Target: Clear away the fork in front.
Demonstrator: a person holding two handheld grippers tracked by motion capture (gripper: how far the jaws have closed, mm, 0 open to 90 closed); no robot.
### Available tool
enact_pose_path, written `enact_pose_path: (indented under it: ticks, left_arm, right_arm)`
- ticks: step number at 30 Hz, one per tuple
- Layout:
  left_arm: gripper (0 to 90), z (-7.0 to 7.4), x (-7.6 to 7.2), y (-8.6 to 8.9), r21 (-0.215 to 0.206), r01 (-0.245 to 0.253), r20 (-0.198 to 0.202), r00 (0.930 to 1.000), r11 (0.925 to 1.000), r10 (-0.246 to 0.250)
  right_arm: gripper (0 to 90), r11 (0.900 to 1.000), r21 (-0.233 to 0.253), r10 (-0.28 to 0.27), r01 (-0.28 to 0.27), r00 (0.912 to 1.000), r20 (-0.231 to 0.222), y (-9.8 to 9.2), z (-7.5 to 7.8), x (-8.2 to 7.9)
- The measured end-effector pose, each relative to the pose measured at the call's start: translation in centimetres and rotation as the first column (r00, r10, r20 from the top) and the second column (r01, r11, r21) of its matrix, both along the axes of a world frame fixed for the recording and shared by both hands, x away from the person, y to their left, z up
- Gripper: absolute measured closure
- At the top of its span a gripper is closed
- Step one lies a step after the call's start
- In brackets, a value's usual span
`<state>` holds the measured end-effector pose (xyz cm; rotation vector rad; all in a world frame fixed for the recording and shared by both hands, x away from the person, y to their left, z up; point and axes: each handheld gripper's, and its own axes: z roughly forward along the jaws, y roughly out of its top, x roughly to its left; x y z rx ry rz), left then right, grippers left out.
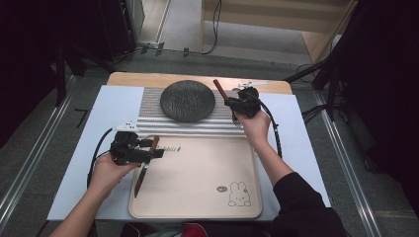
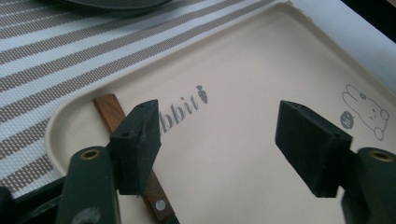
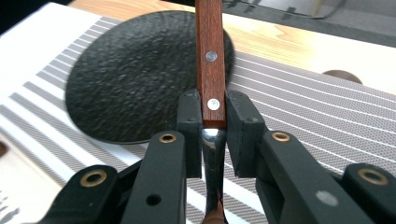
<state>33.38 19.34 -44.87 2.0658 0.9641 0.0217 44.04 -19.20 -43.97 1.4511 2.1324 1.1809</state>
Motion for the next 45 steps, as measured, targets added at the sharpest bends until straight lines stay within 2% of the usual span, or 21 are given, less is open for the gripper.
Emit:
enact_pose_path:
  ticks: [8, 10, 13, 17, 23, 30, 45]
  left_arm:
    - [30.5, 1.4, 1.2, -0.5, -0.012, -0.019, 0.017, 0.9997, 0.9997, 0.019]
    - [28.8, 1.8, 1.6, -0.7, -0.013, -0.038, 0.019, 0.9991, 0.9992, 0.038]
    - [26.8, 2.4, 2.1, -0.8, -0.038, -0.050, 0.024, 0.9984, 0.9980, 0.051]
    - [26.3, 3.3, 2.7, -1.1, -0.068, -0.042, 0.023, 0.9988, 0.9968, 0.043]
    - [26.3, 3.9, 3.5, -1.8, -0.053, -0.029, 0.020, 0.9994, 0.9982, 0.030]
    - [26.5, 4.3, 4.5, -2.3, -0.058, -0.022, 0.017, 0.9996, 0.9981, 0.023]
    - [26.7, 5.7, 6.0, -3.8, -0.049, -0.024, 0.053, 0.9982, 0.9985, 0.026]
  right_arm:
    - [75.1, 0.998, 0.026, 0.055, -0.056, 0.9978, 0.036, 0.8, 0.6, -1.3]
    - [75.1, 0.997, 0.028, 0.066, -0.068, 0.9967, 0.047, 1.0, 0.7, -1.6]
    - [75.1, 0.996, 0.037, 0.076, -0.078, 0.9955, 0.057, 1.1, 0.9, -2.0]
    - [75.1, 0.994, 0.050, 0.092, -0.095, 0.9936, 0.066, 1.2, 1.1, -2.4]
    - [75.1, 0.990, 0.057, 0.124, -0.128, 0.9896, 0.074, 1.5, 0.9, -3.0]
    - [75.1, 0.986, 0.070, 0.146, -0.152, 0.9853, 0.089, 2.1, 0.7, -3.6]
    - [75.0, 0.979, 0.065, 0.187, -0.195, 0.9756, 0.115, 3.5, 0.6, -4.5]
